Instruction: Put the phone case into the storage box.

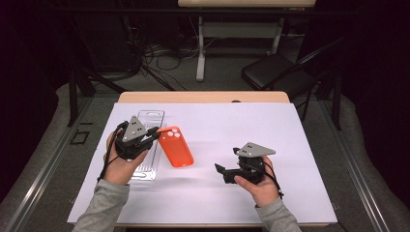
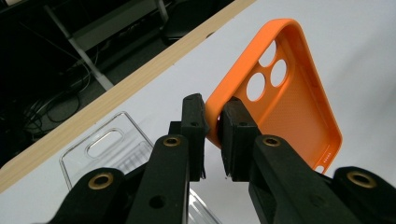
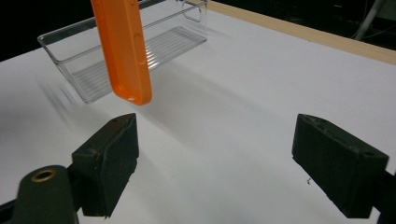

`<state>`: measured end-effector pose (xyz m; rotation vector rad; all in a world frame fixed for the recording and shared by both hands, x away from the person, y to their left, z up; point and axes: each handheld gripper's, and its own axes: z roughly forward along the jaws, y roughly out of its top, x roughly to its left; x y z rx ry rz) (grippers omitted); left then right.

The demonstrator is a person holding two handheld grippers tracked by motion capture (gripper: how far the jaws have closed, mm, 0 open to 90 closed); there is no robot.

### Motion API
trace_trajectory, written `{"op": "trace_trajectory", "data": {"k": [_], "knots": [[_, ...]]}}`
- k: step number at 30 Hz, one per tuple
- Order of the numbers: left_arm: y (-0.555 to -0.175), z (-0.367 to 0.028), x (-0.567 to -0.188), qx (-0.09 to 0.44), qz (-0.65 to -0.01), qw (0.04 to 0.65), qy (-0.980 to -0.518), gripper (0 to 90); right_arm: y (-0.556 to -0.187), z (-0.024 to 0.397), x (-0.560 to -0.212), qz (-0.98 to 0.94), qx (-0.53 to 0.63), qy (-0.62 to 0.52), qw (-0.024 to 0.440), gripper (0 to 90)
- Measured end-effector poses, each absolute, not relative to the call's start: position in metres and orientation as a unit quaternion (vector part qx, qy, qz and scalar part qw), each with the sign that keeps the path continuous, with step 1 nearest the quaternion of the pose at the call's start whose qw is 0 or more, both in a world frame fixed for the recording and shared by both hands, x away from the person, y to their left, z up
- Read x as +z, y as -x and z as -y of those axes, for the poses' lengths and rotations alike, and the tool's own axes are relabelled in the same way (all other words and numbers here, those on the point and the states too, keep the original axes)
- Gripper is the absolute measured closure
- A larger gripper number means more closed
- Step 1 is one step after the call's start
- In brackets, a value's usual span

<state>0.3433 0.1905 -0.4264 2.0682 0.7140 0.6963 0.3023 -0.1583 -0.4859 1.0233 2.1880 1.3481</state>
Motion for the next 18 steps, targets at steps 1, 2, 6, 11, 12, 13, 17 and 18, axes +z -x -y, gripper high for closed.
{"op": "trace_trajectory", "data": {"k": [1, 2, 6, 11, 12, 13, 17, 18], "knots": [[-0.343, -0.191, -0.426, 0.276, -0.283, 0.410, -0.822, 80.9, -0.302, 0.159, -0.486, -0.776, 0.479, -0.364, 0.188, 14.4], [-0.343, -0.191, -0.427, 0.276, -0.284, 0.410, -0.821, 80.9, -0.301, 0.162, -0.487, -0.775, 0.479, -0.366, 0.190, 13.6], [-0.343, -0.192, -0.427, 0.277, -0.284, 0.409, -0.822, 80.9, -0.299, 0.167, -0.488, -0.772, 0.481, -0.370, 0.190, 5.3], [-0.343, -0.192, -0.427, 0.280, -0.281, 0.408, -0.822, 80.9, -0.296, 0.174, -0.491, -0.770, 0.478, -0.374, 0.198, 0.0], [-0.343, -0.192, -0.427, 0.281, -0.280, 0.408, -0.823, 80.9, -0.295, 0.175, -0.492, -0.768, 0.478, -0.376, 0.202, 0.0], [-0.343, -0.192, -0.427, 0.282, -0.278, 0.407, -0.823, 80.8, -0.295, 0.176, -0.493, -0.766, 0.478, -0.379, 0.201, 0.0], [-0.343, -0.190, -0.427, 0.281, -0.277, 0.412, -0.821, 80.9, -0.292, 0.180, -0.496, -0.764, 0.479, -0.380, 0.206, 0.0], [-0.343, -0.190, -0.427, 0.283, -0.276, 0.412, -0.821, 80.9, -0.291, 0.180, -0.497, -0.764, 0.480, -0.380, 0.206, 0.0]]}}
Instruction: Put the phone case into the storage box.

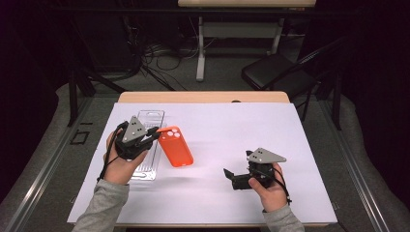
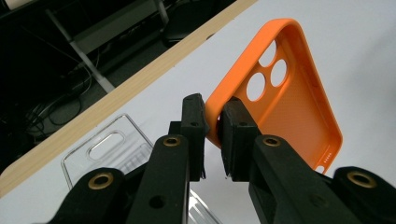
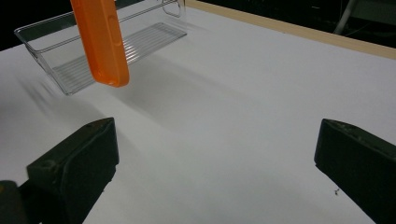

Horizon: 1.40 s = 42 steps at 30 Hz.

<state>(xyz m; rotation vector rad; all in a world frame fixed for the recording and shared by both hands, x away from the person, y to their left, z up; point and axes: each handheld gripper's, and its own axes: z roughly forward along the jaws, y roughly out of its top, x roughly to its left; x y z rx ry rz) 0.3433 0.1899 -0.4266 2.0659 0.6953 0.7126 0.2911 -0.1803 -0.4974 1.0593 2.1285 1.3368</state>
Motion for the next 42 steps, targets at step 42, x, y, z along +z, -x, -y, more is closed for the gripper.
{"op": "trace_trajectory", "data": {"k": [42], "knots": [[-0.412, -0.183, -0.398, 0.303, -0.242, 0.391, -0.835, 80.6, -0.298, 0.196, -0.513, -0.764, 0.461, -0.398, 0.210, 0.0]]}}
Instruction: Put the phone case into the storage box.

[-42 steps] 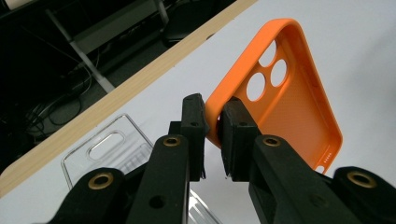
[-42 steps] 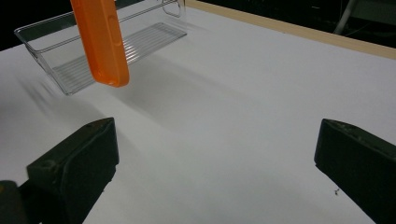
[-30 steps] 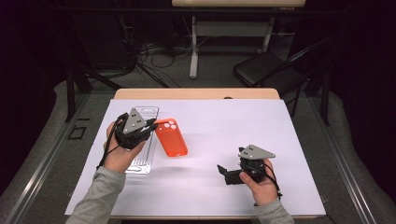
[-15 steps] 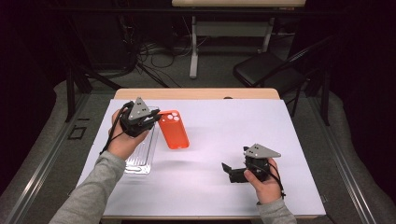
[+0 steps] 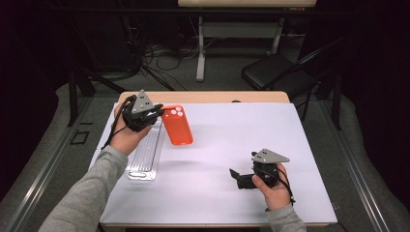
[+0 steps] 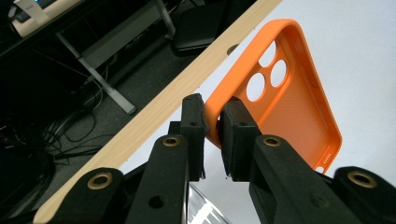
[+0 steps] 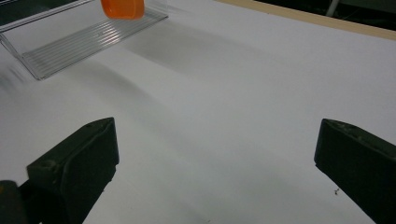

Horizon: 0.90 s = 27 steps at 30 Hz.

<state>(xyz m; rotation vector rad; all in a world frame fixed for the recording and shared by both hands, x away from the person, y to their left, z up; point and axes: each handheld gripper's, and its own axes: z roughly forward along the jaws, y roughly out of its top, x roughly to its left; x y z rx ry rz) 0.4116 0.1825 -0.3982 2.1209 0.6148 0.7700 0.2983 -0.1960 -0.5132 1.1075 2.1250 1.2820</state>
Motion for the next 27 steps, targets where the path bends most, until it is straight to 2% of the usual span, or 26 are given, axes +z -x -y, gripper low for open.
{"op": "trace_trajectory", "data": {"k": [27], "knots": [[-0.430, -0.204, -0.376, 0.356, -0.236, 0.346, -0.835, 80.6, -0.296, 0.197, -0.515, -0.765, 0.459, -0.402, 0.208, 0.0]]}}
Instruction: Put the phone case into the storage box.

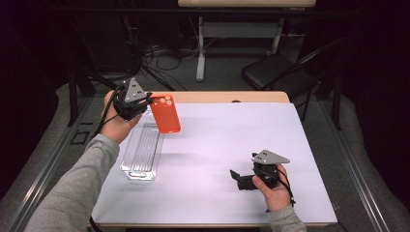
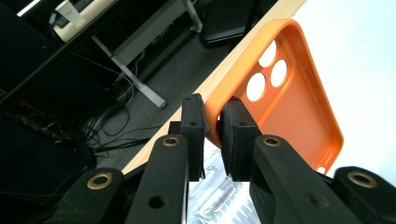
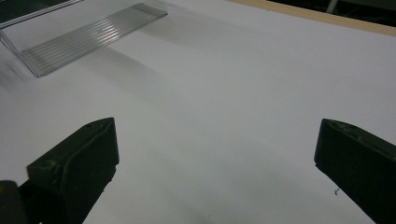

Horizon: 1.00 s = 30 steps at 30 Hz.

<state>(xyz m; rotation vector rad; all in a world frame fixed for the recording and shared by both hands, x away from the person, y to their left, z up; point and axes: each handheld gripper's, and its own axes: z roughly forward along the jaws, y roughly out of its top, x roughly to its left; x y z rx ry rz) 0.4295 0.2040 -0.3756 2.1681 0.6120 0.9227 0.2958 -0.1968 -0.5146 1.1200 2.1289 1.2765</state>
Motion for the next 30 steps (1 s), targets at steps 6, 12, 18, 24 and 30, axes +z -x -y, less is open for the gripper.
{"op": "trace_trajectory", "data": {"k": [6, 12, 18, 24, 30], "knots": [[-0.434, -0.210, -0.374, 0.363, -0.234, 0.341, -0.835, 80.6, -0.296, 0.198, -0.515, -0.765, 0.458, -0.403, 0.209, 0.0], [-0.440, -0.214, -0.374, 0.369, -0.228, 0.333, -0.837, 80.6, -0.295, 0.198, -0.516, -0.763, 0.458, -0.405, 0.210, 0.0], [-0.446, -0.219, -0.373, 0.375, -0.225, 0.330, -0.837, 80.6, -0.295, 0.199, -0.517, -0.763, 0.456, -0.406, 0.212, 0.0], [-0.451, -0.227, -0.373, 0.382, -0.227, 0.327, -0.834, 80.6, -0.294, 0.200, -0.517, -0.763, 0.454, -0.409, 0.214, 0.0], [-0.457, -0.235, -0.374, 0.386, -0.233, 0.330, -0.830, 80.6, -0.293, 0.200, -0.516, -0.762, 0.453, -0.410, 0.215, 0.0]]}}
